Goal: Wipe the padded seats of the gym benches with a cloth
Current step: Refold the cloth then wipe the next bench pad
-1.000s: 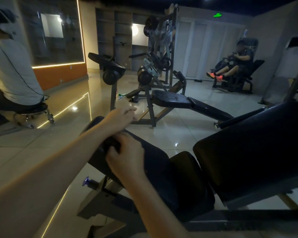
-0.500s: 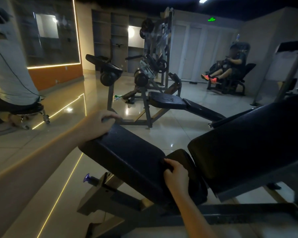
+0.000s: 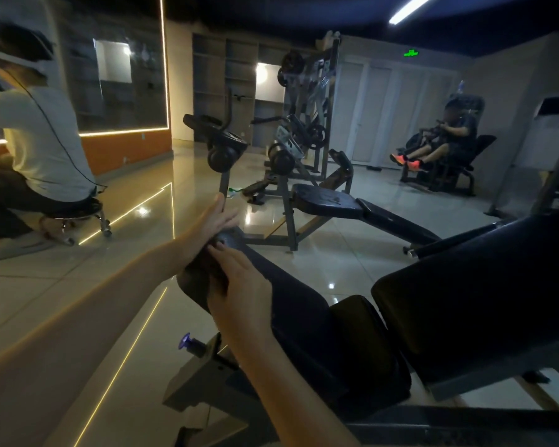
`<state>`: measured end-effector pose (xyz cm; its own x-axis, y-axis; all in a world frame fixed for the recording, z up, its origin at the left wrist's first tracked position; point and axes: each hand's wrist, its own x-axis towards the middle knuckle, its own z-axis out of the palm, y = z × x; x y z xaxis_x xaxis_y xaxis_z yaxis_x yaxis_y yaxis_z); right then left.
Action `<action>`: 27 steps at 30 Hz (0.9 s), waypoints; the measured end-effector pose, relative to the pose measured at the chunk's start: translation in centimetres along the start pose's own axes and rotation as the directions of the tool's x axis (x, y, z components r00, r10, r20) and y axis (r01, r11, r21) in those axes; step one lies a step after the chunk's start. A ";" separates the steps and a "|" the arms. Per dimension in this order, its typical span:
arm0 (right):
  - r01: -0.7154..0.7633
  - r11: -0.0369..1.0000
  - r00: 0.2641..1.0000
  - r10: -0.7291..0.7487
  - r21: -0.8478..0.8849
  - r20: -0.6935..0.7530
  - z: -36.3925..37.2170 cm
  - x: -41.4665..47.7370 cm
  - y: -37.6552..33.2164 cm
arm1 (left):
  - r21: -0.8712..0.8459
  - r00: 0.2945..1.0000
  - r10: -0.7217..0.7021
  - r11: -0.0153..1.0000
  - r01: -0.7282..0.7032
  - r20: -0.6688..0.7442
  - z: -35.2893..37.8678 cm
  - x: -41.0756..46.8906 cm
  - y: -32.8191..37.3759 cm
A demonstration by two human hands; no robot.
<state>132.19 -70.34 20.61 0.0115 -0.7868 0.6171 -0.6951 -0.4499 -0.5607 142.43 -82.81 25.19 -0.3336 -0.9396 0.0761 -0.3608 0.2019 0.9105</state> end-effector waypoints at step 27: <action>0.207 0.967 0.936 -0.240 -0.150 -0.258 0.4 -5.1 5.4 | 0.723 0.946 0.294 0.624 -0.297 0.134 0.3 -11.2 1.3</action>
<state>128.66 -68.93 14.19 -0.0080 -0.5192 0.8546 -0.7774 -0.5343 -0.3319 145.41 -71.89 25.39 -0.5385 -0.7927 0.2857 -0.7557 0.6044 0.2523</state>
